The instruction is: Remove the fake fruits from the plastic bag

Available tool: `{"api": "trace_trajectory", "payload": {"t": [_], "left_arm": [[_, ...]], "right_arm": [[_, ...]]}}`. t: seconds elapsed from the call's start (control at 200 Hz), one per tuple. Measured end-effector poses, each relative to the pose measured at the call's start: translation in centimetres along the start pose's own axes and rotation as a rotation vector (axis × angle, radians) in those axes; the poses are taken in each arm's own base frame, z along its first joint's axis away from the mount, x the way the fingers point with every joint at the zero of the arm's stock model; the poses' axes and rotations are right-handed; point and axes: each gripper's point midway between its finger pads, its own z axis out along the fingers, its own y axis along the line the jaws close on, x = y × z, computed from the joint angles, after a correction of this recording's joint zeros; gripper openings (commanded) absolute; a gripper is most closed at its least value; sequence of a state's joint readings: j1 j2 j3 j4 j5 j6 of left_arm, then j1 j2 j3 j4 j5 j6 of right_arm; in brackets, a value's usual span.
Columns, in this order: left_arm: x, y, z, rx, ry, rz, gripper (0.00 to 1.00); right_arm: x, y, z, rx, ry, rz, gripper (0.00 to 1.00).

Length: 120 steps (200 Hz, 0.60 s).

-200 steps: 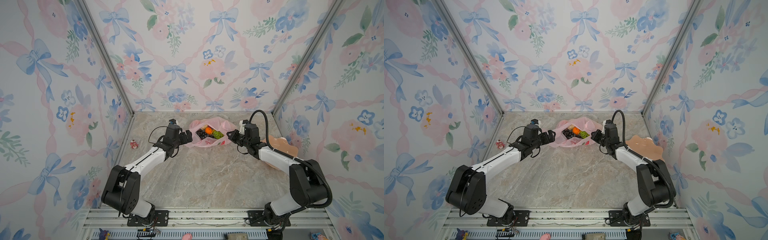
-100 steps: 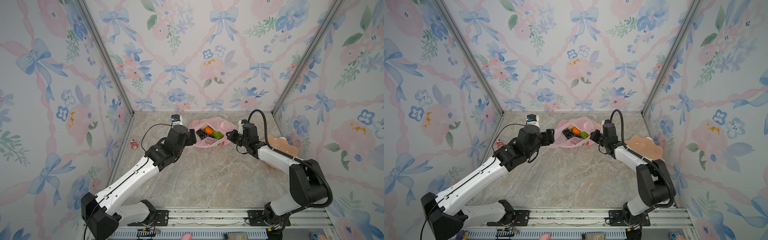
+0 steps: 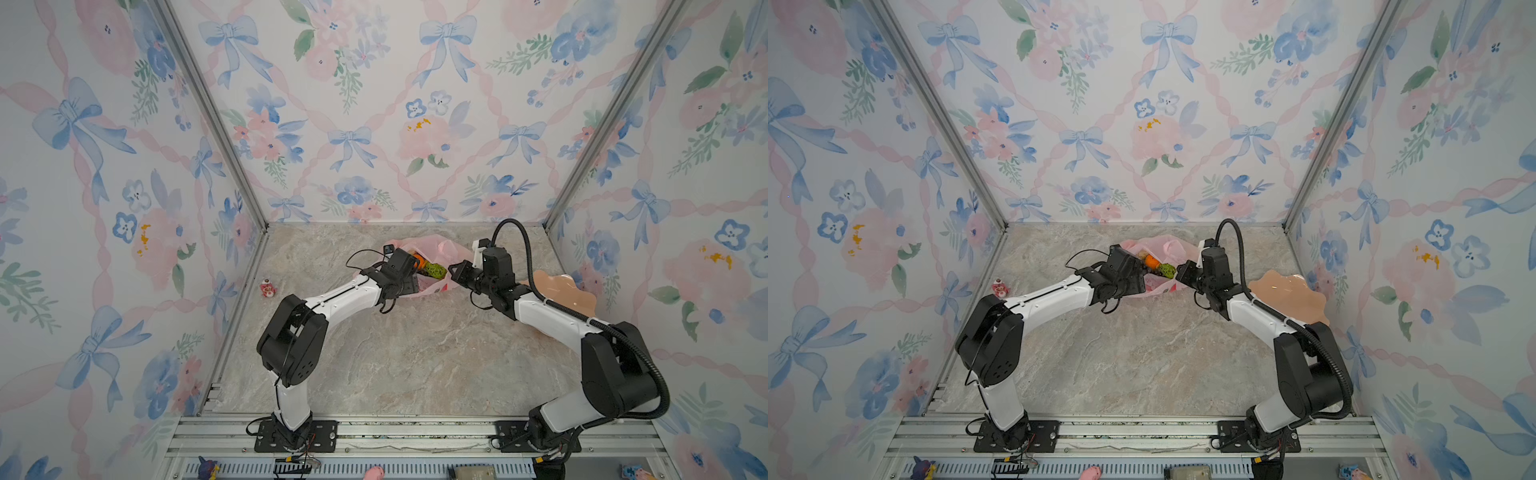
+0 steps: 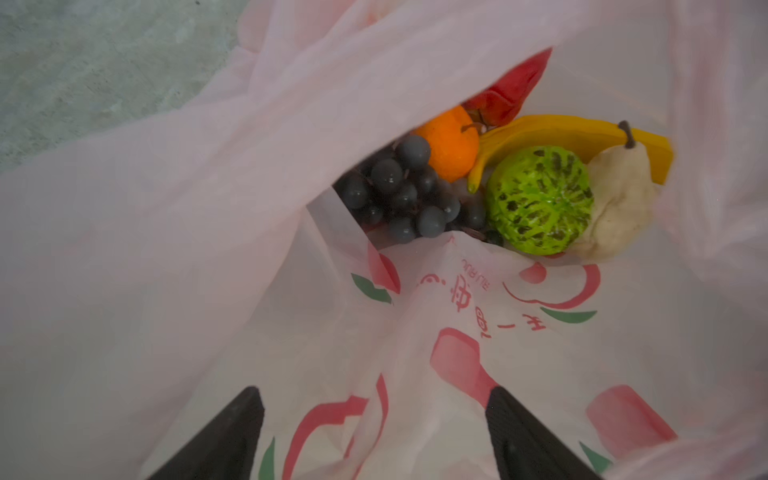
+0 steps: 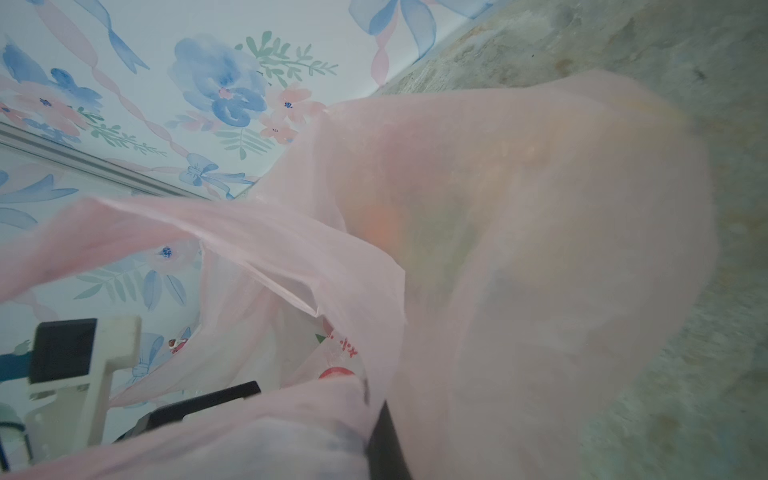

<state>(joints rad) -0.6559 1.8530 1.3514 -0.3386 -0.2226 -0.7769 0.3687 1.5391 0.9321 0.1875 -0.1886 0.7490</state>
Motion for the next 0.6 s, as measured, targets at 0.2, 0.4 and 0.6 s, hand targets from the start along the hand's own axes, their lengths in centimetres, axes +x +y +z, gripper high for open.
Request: {"api": "trace_trajectory", "payload": {"t": [0.2,0.4,0.6], "left_arm": [[-1.8,1.3,1.9,-0.014,-0.031,-0.082,0.94],[-4.0,1.5,3.9,0.004,-0.059,-0.126,0.83],[-4.5,2.9,6.5,-0.026,-0.053,-0.140,0.63]], "right_arm": [[0.8,0.6,-0.1,-0.005,0.005,-0.044,0.00],[1.4,0.9,0.0,-0.005,0.012,-0.073,0.00],[1.0,1.0,-0.5,0.003,-0.003,-0.077,0.00]]}}
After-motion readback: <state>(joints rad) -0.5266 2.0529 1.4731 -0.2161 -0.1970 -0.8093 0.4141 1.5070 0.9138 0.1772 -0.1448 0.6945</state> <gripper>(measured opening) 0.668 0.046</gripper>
